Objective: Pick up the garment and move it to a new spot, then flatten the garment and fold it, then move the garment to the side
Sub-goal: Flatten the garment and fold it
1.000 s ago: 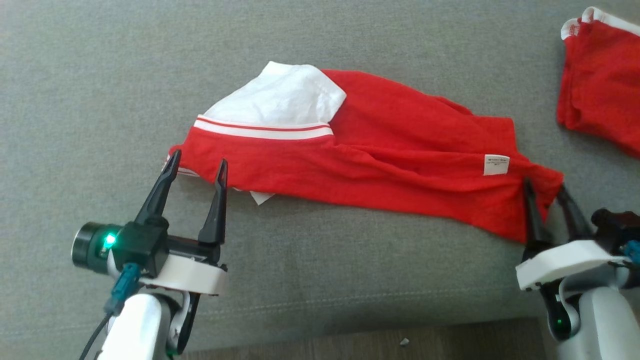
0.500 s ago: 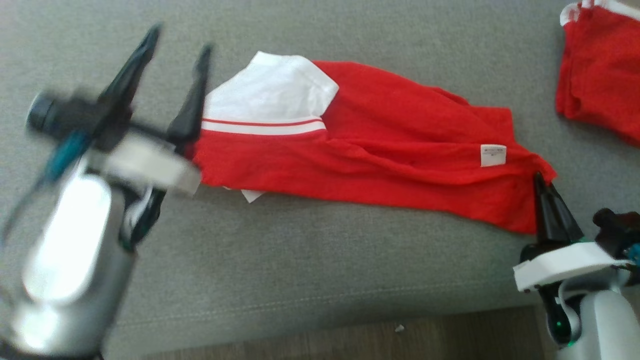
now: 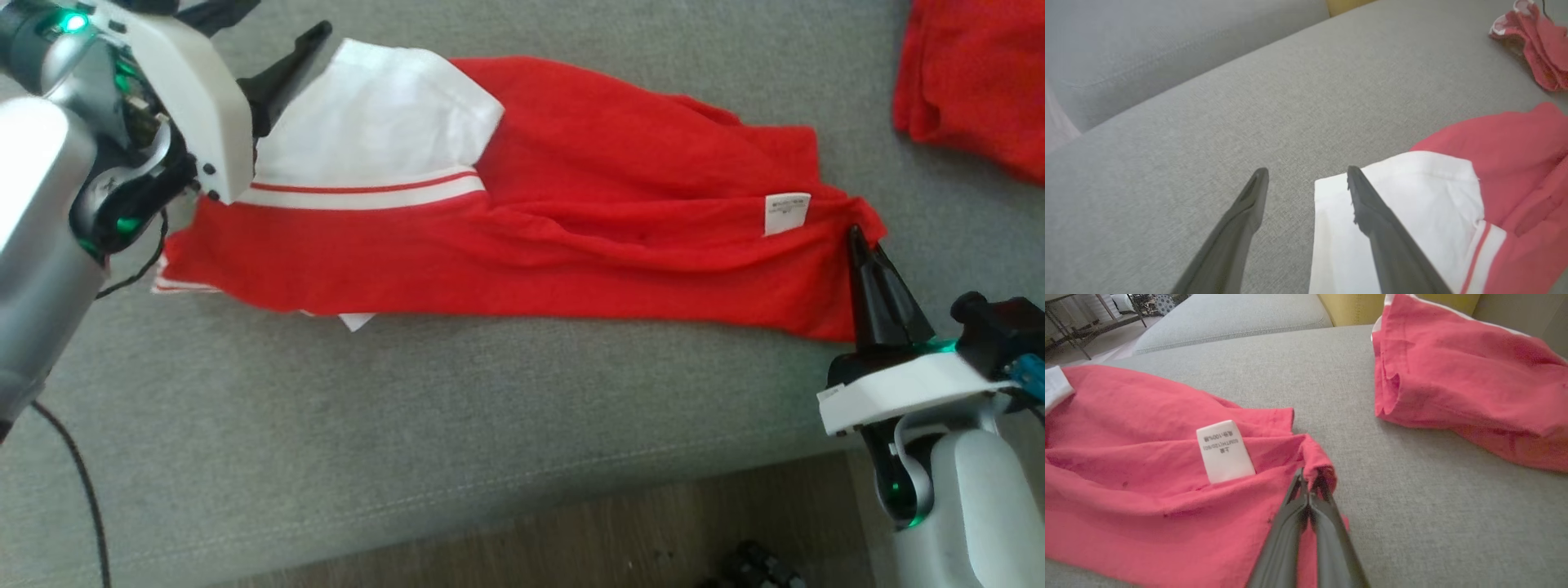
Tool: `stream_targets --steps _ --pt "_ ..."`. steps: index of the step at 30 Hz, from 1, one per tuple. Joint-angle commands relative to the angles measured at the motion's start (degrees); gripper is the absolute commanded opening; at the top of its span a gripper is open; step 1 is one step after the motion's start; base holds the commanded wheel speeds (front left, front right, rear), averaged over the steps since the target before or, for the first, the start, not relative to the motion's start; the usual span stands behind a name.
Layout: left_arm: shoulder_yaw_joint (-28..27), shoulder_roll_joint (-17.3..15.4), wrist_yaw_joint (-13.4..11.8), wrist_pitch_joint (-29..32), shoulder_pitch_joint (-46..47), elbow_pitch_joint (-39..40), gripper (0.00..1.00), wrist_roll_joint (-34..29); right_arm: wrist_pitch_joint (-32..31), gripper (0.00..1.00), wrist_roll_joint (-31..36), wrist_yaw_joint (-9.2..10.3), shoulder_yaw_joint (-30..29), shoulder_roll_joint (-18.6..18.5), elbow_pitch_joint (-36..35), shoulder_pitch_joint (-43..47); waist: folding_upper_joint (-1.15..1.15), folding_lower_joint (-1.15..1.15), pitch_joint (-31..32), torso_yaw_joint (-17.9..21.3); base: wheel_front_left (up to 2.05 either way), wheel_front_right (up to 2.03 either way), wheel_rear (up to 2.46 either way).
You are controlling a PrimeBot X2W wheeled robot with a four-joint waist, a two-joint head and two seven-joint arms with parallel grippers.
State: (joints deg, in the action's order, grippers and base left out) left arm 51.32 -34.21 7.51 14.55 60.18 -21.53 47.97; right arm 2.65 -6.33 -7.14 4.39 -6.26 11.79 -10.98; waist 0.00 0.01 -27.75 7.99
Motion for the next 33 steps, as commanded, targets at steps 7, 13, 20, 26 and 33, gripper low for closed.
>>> stream_targets --steps 7,13,20,26,33 --pt "4.9 -2.86 -0.03 -2.63 6.95 -3.46 1.0 4.03 1.14 0.0 0.1 -0.35 1.39 0.21 -1.83 -0.85 0.0 -0.01 -2.49 1.35 0.0 0.0 0.0" --pt "11.07 -3.91 -0.03 -4.21 8.4 -4.74 1.0 7.24 1.38 0.0 0.31 -0.35 1.27 0.59 -1.7 -0.86 0.0 -0.01 -2.94 1.7 0.0 0.0 0.0" --pt "16.76 -4.67 -0.03 -7.53 11.49 -5.71 1.0 8.56 1.57 0.0 0.22 -0.35 1.84 0.79 -1.68 -1.93 0.0 -0.01 -4.31 2.4 0.0 0.0 0.0" --pt "20.55 -5.1 -0.02 -7.67 12.87 -4.96 0.38 10.12 2.17 0.0 0.04 -0.35 2.14 1.18 -1.25 -2.67 0.0 -0.01 -5.21 3.02 0.0 0.0 0.0" --pt "21.81 -6.45 -0.02 -6.02 12.36 -1.1 0.0 11.94 2.8 0.0 -0.07 -0.35 1.28 1.03 -0.7 -3.01 0.0 -0.01 -4.57 3.22 0.0 0.0 0.0"
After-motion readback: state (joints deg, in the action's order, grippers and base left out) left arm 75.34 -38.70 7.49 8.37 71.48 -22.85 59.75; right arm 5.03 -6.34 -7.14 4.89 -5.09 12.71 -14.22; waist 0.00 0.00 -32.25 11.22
